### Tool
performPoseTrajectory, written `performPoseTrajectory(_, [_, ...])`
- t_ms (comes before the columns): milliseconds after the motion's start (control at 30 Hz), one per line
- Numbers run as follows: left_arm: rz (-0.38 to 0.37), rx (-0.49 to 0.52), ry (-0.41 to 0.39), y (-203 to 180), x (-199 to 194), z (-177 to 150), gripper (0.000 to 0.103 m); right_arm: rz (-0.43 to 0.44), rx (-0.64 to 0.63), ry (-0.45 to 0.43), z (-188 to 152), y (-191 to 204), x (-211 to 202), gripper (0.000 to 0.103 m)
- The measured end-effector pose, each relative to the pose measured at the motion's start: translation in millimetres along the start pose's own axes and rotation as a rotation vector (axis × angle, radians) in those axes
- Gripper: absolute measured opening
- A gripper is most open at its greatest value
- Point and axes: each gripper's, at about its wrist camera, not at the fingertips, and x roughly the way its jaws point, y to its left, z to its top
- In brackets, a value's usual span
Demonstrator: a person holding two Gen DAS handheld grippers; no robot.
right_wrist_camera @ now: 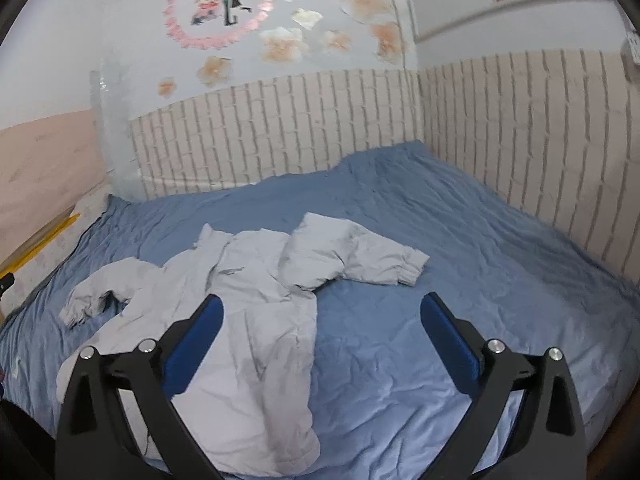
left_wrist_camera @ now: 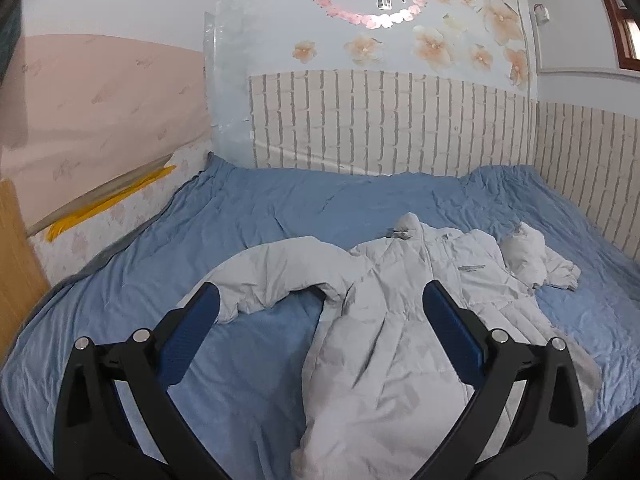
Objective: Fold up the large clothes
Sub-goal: 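Move both open grippers over the spread jacket toward its sleeve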
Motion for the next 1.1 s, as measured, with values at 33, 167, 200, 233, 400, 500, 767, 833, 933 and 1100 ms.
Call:
performPoseTrajectory(33, [0.002, 0.003, -0.005, -0.6, 5.5, 0.2, 0.100, -0.005, 0.004, 0.009, -0.7, -1.9, 6.3, 0.099])
performPoseTrajectory(167, [0.021, -0.013, -0.003, 3.6, 26.8, -4.2, 0.100, -0.022, 0.012, 0.007, -6.9, -6.4, 18.4, 0.099])
performPoseTrajectory(200, [0.031, -0.021, -0.001, 3.1, 37.3, -6.7, 0.100, -0.029, 0.016, 0.001, -9.8, -7.4, 19.3, 0.099])
performPoseTrajectory(233, [0.041, -0.028, 0.001, 4.4, 43.4, -7.6, 0.100, -0.042, 0.027, -0.006, -14.9, -10.4, 20.9, 0.099])
performPoseTrajectory(400, [0.073, -0.041, -0.041, 1.7, 55.2, -1.3, 0.100, -0.094, 0.177, 0.014, -31.3, -37.3, 28.9, 0.099])
performPoseTrajectory(500, [0.050, -0.028, -0.056, -7.3, 55.7, -2.9, 0.100, -0.093, 0.284, 0.007, -37.6, -52.9, 33.8, 0.099])
performPoseTrajectory(767, [0.026, -0.031, 0.022, -14.8, 78.3, -8.3, 0.100, -0.075, 0.069, 0.034, -10.2, -15.9, 73.1, 0.099])
performPoseTrajectory(833, [0.009, -0.077, 0.024, -11.0, 85.3, 0.1, 0.100, -0.074, 0.060, 0.036, 0.7, -11.9, 82.9, 0.099])
performPoseTrajectory(933, [-0.002, -0.098, -0.001, -12.2, 93.8, 11.1, 0.100, -0.103, 0.085, 0.049, 13.4, -15.2, 97.3, 0.099])
performPoseTrajectory(1100, [-0.012, -0.073, -0.043, -18.9, 106.2, 18.6, 0.100, -0.179, 0.142, 0.045, 7.0, -26.4, 112.9, 0.099])
